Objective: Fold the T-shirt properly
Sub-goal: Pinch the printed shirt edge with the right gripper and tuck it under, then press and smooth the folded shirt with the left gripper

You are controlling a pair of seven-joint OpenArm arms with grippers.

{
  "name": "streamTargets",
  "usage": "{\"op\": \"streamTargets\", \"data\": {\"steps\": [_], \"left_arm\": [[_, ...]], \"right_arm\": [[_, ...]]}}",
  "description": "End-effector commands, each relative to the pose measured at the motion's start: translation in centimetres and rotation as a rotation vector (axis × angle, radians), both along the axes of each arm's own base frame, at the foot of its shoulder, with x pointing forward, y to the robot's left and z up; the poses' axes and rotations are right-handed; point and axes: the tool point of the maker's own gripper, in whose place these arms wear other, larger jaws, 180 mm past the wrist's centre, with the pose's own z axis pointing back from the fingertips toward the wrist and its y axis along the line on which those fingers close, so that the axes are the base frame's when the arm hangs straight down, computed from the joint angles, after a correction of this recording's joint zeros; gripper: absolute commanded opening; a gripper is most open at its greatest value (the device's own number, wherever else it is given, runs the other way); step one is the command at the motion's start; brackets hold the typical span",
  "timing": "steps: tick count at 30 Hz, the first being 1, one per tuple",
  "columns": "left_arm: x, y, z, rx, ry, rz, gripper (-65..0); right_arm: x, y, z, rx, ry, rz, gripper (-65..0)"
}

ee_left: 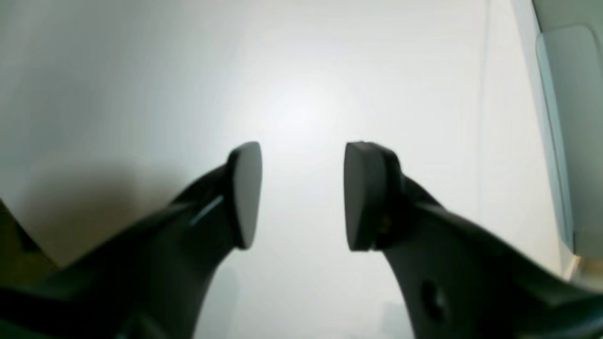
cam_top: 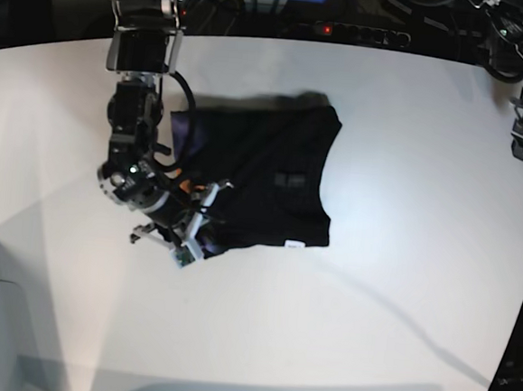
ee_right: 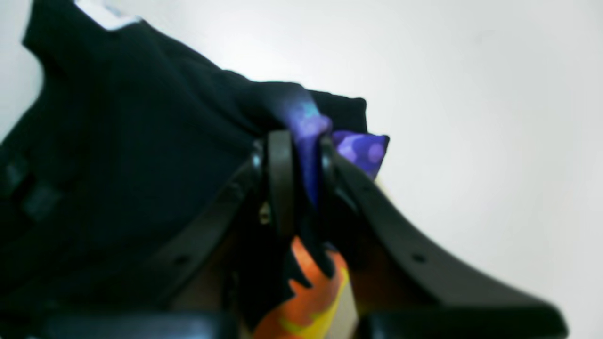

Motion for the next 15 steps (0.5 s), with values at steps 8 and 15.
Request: {"op": "streamTargets", "data": {"steps": [8, 15], "left_arm": [[0.7, -0.4, 1.0, 0.007, -0.047, -0.007, -36.9], [4.6, -7.0, 2.2, -0.093, -0.155, -0.198, -36.8]], "right_arm": [[1.0, 0.0, 2.3, 0.026, -0.075, -0.01, -61.3], [1.0, -1.5, 2.6, 0.005, -0.088, -0.029, -33.0]]}}
